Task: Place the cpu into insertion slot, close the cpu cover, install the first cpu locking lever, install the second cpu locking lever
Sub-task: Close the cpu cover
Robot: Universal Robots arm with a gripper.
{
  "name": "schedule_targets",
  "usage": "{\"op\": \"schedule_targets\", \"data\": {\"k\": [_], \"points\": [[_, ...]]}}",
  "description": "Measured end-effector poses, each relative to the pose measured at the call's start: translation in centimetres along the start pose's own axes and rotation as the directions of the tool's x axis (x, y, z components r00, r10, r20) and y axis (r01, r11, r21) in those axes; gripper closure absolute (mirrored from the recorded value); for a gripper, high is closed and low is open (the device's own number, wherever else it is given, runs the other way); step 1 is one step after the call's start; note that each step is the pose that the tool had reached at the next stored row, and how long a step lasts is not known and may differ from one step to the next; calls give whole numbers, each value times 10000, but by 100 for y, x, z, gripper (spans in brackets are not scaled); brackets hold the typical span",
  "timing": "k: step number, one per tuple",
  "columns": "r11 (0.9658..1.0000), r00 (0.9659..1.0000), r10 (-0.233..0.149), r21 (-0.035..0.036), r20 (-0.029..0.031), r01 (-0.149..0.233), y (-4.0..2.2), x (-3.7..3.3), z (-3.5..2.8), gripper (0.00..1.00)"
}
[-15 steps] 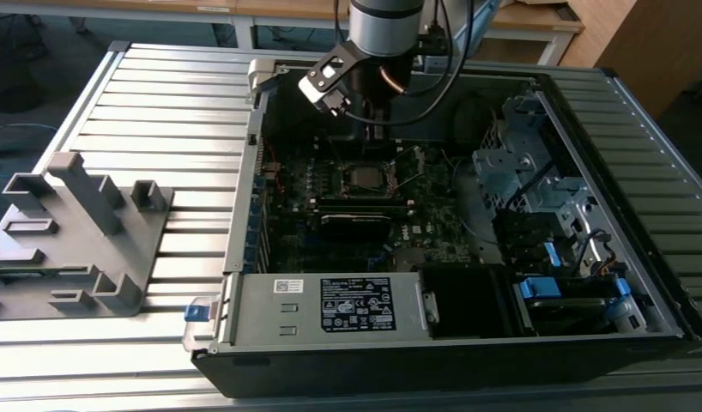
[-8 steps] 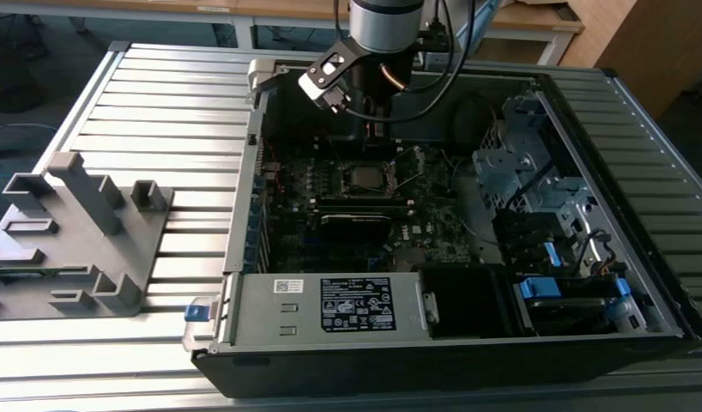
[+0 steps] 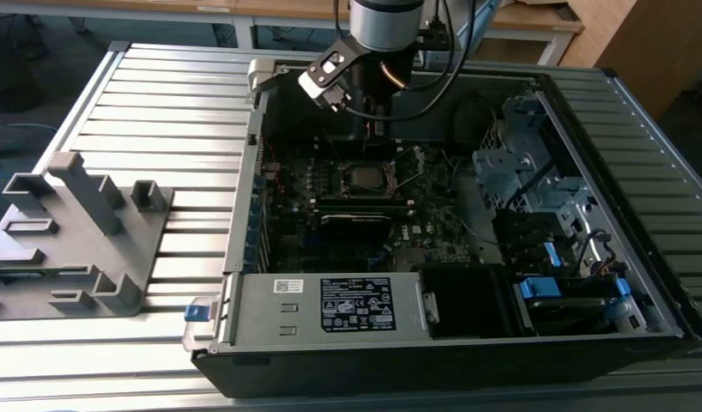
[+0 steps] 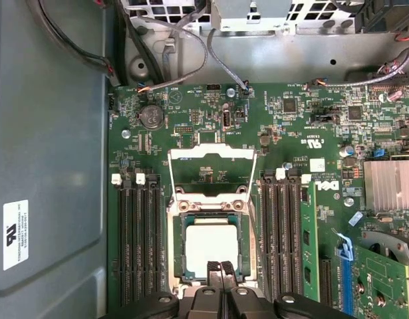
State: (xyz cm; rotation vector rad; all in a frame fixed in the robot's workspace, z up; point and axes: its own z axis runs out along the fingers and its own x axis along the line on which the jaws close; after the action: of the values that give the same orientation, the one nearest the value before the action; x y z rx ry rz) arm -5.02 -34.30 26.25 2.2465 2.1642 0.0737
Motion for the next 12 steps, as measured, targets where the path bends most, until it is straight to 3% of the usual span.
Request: {"op": "schedule_targets", "data": {"k": [5,12], "points": [[10000,10000,0,0,0,0,2,1,-44,89],[10000,10000,0,0,-1,0,2,1,-49,89]]}}
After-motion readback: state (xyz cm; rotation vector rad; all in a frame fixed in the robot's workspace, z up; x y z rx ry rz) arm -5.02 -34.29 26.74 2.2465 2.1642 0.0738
